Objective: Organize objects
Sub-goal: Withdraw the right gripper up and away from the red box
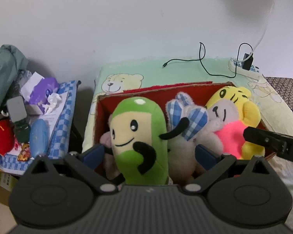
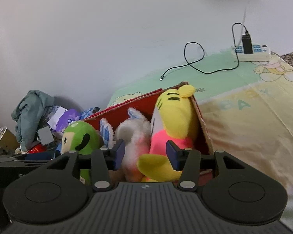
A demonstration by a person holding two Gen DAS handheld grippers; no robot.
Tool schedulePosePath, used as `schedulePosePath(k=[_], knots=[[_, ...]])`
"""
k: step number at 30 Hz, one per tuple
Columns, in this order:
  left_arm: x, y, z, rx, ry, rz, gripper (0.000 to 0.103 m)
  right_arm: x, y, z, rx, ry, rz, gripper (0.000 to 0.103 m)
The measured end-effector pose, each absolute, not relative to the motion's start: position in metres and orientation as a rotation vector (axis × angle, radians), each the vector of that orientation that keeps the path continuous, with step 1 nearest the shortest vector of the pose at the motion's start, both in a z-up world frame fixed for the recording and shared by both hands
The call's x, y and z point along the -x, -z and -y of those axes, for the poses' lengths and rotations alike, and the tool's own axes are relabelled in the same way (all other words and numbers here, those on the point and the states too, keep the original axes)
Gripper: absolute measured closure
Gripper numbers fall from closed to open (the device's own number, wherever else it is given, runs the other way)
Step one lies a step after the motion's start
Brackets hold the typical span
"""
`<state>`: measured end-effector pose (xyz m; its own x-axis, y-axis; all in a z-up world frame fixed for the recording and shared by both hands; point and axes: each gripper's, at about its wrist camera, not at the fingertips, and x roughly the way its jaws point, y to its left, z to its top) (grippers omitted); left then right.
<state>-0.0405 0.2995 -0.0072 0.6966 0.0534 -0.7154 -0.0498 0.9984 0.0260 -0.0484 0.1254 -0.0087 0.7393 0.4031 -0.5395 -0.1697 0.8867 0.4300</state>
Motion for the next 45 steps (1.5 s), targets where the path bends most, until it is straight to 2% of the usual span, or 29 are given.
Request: schedulePosePath(k=[4, 27, 45], knots=[[0.042, 0.006, -0.294, -0.028, -0.094, -0.793, 0.003, 0.053, 0.006, -0.123, -0.362, -0.295, -0.658, 0.046], [0.052, 0.000, -0.253, 0.061, -0.209, -0.816, 0.003, 0.045, -0.003, -0.097, -0.231, -0.424, -0.695, 0.042], [0.031, 0.001, -0.143, -0.039, -0.070, -0.862, 0.004, 0.047, -0.006, -0.003, -0.171, 0.021, -0.743, 0.039]])
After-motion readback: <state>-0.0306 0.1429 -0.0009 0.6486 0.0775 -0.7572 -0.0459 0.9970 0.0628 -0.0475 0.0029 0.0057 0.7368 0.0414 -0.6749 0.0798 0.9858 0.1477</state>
